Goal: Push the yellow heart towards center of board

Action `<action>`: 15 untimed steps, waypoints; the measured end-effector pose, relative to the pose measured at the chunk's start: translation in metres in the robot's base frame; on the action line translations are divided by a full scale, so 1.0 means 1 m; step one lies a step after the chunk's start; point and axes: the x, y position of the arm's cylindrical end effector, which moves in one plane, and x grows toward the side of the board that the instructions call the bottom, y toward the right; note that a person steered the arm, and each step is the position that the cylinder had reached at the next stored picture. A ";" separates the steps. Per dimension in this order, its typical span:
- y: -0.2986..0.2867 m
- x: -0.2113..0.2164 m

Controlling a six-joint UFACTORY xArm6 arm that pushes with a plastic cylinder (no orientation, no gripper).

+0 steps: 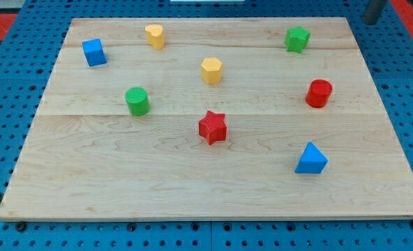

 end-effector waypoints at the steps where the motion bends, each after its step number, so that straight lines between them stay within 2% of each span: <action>1: -0.006 0.020; 3: -0.080 0.024; 5: -0.074 0.024; 6: -0.102 -0.014; 7: -0.122 -0.015; 8: -0.173 -0.015; 9: -0.264 -0.003; 10: -0.341 -0.013; 11: -0.399 0.007; 12: -0.450 0.007; 13: -0.464 0.048; 14: -0.447 0.107; 15: -0.431 0.142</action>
